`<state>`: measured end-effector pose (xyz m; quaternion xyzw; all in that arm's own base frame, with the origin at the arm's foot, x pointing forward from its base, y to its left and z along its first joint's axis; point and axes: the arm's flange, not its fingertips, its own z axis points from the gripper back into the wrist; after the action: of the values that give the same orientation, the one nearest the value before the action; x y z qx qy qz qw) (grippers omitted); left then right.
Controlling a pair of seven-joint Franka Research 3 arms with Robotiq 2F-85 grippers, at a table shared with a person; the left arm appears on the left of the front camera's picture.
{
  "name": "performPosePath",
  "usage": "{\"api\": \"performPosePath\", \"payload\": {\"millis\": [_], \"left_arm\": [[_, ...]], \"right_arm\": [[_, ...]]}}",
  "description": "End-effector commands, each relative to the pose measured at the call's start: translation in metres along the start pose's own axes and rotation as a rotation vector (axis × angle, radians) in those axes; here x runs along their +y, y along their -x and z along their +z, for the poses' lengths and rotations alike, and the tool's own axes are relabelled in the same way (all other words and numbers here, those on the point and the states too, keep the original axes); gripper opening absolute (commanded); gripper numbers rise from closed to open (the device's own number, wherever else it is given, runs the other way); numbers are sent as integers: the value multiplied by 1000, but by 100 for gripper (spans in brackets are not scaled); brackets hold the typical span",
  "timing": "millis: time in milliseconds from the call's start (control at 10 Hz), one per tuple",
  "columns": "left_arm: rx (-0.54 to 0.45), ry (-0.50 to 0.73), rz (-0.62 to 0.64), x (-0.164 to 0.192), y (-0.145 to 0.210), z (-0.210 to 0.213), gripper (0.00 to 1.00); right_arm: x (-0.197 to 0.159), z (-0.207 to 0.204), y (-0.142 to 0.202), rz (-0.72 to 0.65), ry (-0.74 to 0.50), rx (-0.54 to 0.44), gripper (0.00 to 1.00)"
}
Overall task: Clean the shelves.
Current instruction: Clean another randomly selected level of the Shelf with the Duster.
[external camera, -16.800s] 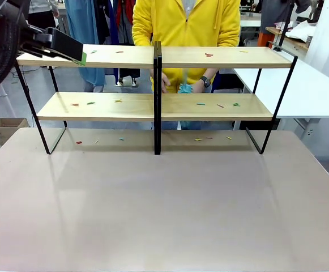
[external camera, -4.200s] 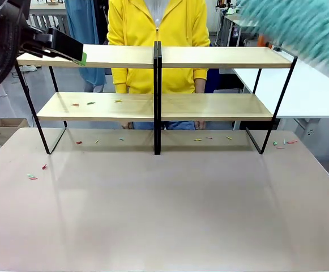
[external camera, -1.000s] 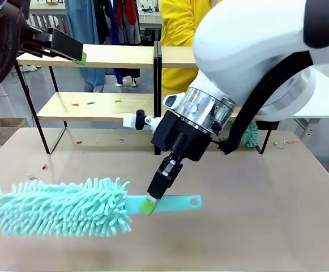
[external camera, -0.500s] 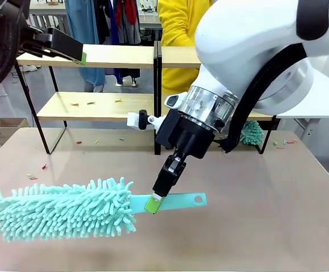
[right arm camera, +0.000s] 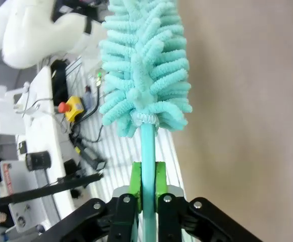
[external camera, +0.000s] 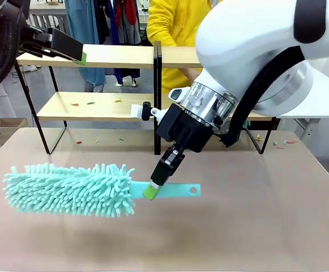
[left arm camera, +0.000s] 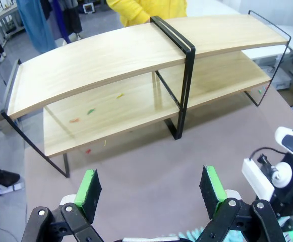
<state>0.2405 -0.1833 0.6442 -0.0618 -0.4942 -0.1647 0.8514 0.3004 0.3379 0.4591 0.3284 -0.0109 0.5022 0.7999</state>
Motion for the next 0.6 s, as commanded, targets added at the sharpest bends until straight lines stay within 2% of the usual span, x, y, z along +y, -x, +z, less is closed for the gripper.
{"api": "performPosePath", "payload": {"millis": [0,200,400,500], "left_arm": [[-1,-3,1,1,2,1,100],[-1,-3,1,1,2,1,100],[-1,-3,1,1,2,1,100],[-1,-3,1,1,2,1,100]], "right_arm": [[-22,-14,-1,-114,182,-48,12],[-39,-20,-1,-166,268,-100,12],[-38,-8,9,-229,359,-73,12],[-48,-13,6,-142,249,-100,12]]}}
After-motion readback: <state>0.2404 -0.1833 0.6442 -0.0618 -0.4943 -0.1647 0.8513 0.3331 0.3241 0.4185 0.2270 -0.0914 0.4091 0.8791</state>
